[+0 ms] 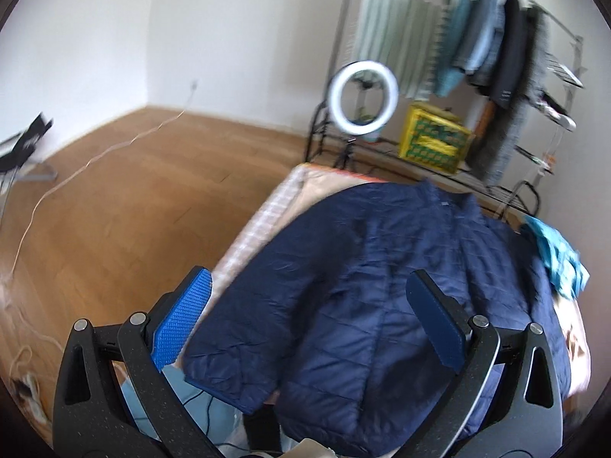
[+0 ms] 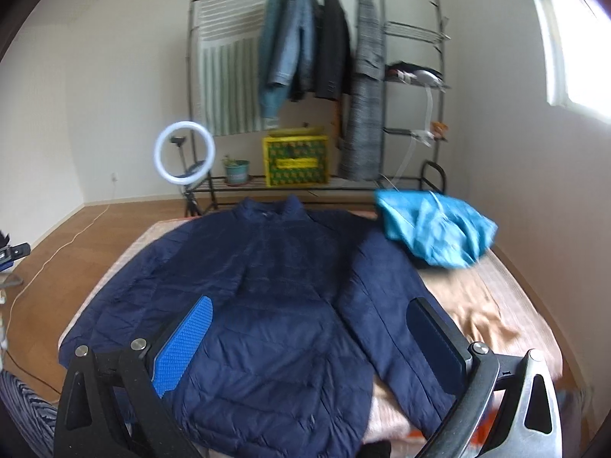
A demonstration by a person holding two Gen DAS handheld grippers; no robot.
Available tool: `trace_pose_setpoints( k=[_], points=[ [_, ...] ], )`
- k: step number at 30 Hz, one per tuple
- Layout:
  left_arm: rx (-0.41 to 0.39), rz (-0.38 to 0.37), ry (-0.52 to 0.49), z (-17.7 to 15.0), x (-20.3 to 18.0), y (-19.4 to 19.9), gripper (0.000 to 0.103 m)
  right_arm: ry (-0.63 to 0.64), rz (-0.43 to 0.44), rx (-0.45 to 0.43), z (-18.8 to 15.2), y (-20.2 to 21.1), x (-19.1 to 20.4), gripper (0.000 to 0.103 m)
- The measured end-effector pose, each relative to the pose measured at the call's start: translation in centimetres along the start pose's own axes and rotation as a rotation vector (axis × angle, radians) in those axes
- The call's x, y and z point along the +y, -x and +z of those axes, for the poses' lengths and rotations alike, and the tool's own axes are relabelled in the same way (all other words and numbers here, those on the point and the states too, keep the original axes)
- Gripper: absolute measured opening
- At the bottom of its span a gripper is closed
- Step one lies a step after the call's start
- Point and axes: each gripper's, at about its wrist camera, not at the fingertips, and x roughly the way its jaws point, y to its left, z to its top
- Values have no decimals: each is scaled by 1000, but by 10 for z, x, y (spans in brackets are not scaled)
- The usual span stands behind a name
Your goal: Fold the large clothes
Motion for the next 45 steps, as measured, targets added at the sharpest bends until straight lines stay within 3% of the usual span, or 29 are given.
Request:
trace_pose_setpoints(
  k=[7, 13, 16, 21, 26, 35, 38, 41, 44, 45],
  points=[
    [216, 24, 163, -16, 67, -87, 92, -10, 134, -26, 29, -56, 25, 103],
    [368, 25, 316, -51, 110, -140, 92, 4, 199, -5, 21, -106, 42, 103],
    [406, 60, 408, -70, 132, -151, 92, -19, 213, 32, 9, -126, 42, 103],
    [453, 92, 440, -98, 153, -163, 92, -81, 228, 122, -5, -149, 29, 102],
    [493, 9, 612, -144, 176, -157, 92, -111, 206, 129, -9, -149, 20, 102],
    [533, -46, 741, -176, 186, -169, 91, -92, 221, 141, -8, -150, 36, 102],
    [548, -44, 731, -178, 183, -171, 71, -53, 219, 117, -8, -144, 44, 102],
    [555, -34, 716, -177, 181, -168, 42, -28, 210, 100, -8, -138, 47, 102],
    [524, -23, 726, -172, 182, -159, 16, -31, 210, 106, -7, -139, 47, 102],
    [498, -14, 722, -168, 181, -153, 14, -33, 210, 108, -7, -139, 46, 102]
  ],
)
